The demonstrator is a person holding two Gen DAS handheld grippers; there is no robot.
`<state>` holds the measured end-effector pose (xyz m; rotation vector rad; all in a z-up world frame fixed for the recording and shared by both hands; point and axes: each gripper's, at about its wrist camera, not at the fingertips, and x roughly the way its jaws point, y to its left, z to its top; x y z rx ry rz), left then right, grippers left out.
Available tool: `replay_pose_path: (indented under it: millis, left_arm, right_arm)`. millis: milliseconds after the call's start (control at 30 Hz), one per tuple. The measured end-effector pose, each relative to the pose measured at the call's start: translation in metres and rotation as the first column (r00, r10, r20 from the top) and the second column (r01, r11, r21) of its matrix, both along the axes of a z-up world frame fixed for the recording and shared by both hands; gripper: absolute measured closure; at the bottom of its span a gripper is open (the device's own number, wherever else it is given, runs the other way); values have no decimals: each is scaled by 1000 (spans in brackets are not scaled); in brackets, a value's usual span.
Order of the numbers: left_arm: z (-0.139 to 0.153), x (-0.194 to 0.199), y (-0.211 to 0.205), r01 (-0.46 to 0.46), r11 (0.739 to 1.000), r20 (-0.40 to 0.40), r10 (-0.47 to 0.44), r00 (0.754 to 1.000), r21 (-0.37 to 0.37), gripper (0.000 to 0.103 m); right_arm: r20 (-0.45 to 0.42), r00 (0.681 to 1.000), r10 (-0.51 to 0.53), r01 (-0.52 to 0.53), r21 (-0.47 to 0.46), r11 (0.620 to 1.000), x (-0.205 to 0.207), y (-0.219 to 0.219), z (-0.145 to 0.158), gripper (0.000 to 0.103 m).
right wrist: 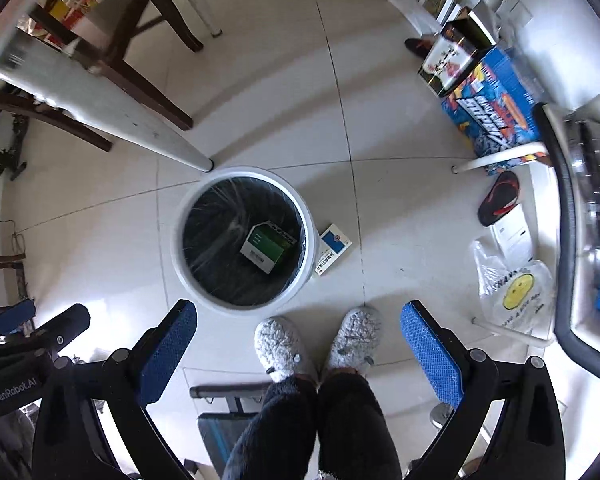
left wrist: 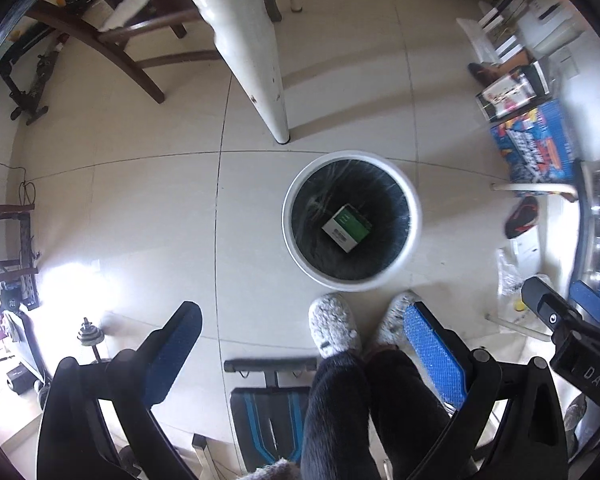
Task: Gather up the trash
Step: 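Grasp the black round lid with the left tool while the right tool grasps the blue wrapper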
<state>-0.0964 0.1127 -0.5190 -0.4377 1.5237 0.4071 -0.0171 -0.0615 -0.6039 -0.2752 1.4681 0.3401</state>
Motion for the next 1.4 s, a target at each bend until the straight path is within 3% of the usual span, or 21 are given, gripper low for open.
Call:
replay_pose_path:
  millis: [233,367,433,567,700,800,900,1033,1167,1333,1400]
  left_arm:
    - [128,-1,-9,-19,999,111,13,994,47,0]
    - [194,28,-17,-22,999,216,13,976,35,0]
    - [225,54,-26,3,998,261,-20,965,67,0]
    - [261,118,-34,29,993,305,-61,951,111,0]
    - [267,193,-34,25,990,295,-65,953,135,0]
    - [257,240,-32,5,994,262,-33,965,108,0]
    - [240,289,-26,-26,999,211,19,977,30,0]
    - [202,344,-23,-43,998,137,49,989,-45,0]
    - [169,379,-21,-60,994,74,67,995,-89,0]
    - [149,399,-18,-80,994,30,82,996,-74,0]
    - [145,400,-19,-78,995,17,79,997,-59,8]
  right_arm:
    - [25,999,-44,43,75,996,-2,-18,134,0]
    - [63,993,-98,88,148,985,16,-30,217,0]
    - [99,988,-122,103,183,978,32,-38,261,0]
    - [161,972,-170,133,219,967,74,-61,328,0]
    - [208,957,-201,159,205,966,146,-87,368,0]
    - [217,958,-188,151,177,973,199,-94,371,0]
    - [193,967,-164,138,144,980,261,-99,361,0]
    - [136,982,-129,113,114,987,327,-93,325,0]
    - [70,992,-108,101,93,991,364,-80,289,0]
    - [10,997,-77,77,64,995,392,-69,254,0]
    - [-11,998,-69,69,49,996,398,-67,243,0]
